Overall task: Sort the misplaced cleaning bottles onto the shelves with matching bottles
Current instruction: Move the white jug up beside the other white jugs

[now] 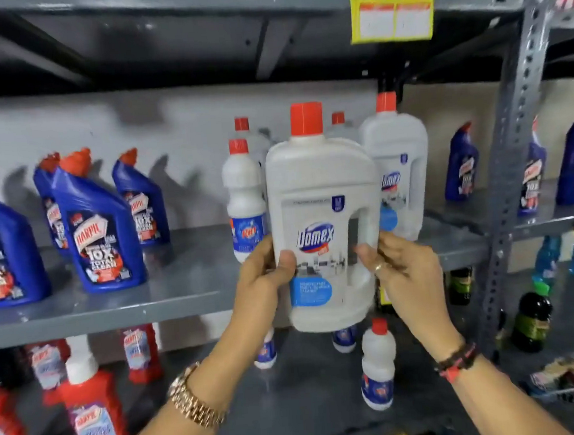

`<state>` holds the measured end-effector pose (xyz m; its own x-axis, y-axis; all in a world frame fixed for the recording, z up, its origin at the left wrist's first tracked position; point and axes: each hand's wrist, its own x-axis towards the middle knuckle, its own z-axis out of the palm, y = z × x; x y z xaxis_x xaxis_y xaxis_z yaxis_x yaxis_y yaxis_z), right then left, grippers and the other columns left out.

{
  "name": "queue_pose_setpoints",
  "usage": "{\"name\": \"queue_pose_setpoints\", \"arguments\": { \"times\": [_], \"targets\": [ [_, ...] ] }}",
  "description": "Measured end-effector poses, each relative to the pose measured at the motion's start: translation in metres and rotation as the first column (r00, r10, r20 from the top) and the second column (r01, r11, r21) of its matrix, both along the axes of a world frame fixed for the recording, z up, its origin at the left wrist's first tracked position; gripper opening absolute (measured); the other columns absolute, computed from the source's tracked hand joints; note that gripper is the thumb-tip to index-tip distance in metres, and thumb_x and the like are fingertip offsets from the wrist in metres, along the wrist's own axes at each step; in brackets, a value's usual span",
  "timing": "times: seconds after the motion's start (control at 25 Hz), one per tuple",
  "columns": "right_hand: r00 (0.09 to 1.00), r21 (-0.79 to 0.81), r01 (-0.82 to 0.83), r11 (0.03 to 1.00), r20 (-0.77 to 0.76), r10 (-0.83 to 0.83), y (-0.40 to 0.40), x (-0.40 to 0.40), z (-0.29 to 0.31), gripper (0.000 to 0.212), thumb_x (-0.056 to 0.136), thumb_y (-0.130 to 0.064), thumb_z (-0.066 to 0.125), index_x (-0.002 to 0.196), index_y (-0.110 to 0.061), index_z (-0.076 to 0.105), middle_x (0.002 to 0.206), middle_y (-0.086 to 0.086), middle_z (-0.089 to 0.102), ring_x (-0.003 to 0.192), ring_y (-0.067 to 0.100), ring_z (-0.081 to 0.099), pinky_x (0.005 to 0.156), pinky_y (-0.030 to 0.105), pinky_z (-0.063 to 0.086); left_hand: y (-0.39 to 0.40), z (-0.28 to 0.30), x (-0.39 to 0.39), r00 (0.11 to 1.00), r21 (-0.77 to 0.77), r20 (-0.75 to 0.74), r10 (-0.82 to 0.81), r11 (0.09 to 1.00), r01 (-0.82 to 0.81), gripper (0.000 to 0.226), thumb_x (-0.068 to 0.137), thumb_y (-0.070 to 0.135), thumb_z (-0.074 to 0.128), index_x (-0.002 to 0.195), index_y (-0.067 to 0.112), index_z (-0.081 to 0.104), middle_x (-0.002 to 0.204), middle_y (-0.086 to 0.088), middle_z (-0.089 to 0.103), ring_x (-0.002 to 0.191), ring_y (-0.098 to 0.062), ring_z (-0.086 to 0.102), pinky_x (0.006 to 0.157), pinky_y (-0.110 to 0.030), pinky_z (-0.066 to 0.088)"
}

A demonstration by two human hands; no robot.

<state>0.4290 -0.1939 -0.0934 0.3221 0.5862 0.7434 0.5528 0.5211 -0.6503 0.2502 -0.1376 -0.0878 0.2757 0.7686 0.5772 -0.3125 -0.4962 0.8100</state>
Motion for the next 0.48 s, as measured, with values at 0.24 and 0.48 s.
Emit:
{"name": "queue_pose_setpoints", "arguments": {
  "times": [0.24, 0.48],
  "targets": [
    [0.991, -0.079, 0.136, 0.988, 0.031, -0.134, 0.067, 0.023, 0.05, 0.033, 0.086, -0.038, 0.059, 0.089, -0.005, 0.063, 0.083, 0.014, 0.074, 0.082, 0.027, 0.067, 0.077, 0.047, 0.054, 0.06, 0.057, 0.036, 0.996, -0.132, -0.033, 0.081, 0.988, -0.085, 0.019, 0.091, 0.004, 0.046, 0.098, 0.014, 0.06, 0.097, -0.002, 0.068, 0.094, -0.022, 0.064, 0.08, -0.032, 0.053],
    [0.987, -0.095, 0.161, 0.982, 0.005, -0.162, 0.109, 0.032, 0.039, 0.027, 0.085, -0.031, 0.062, 0.09, -0.004, 0.064, 0.086, 0.017, 0.073, 0.082, 0.027, 0.068, 0.076, 0.041, 0.055, 0.096, 0.044, 0.056, 0.975, -0.132, -0.078, 0.206, 0.968, -0.215, 0.013, 0.094, 0.018, 0.045, 0.098, 0.023, 0.056, 0.109, -0.002, 0.066, 0.093, -0.01, 0.062, 0.075, -0.023, 0.049]
  ]
}}
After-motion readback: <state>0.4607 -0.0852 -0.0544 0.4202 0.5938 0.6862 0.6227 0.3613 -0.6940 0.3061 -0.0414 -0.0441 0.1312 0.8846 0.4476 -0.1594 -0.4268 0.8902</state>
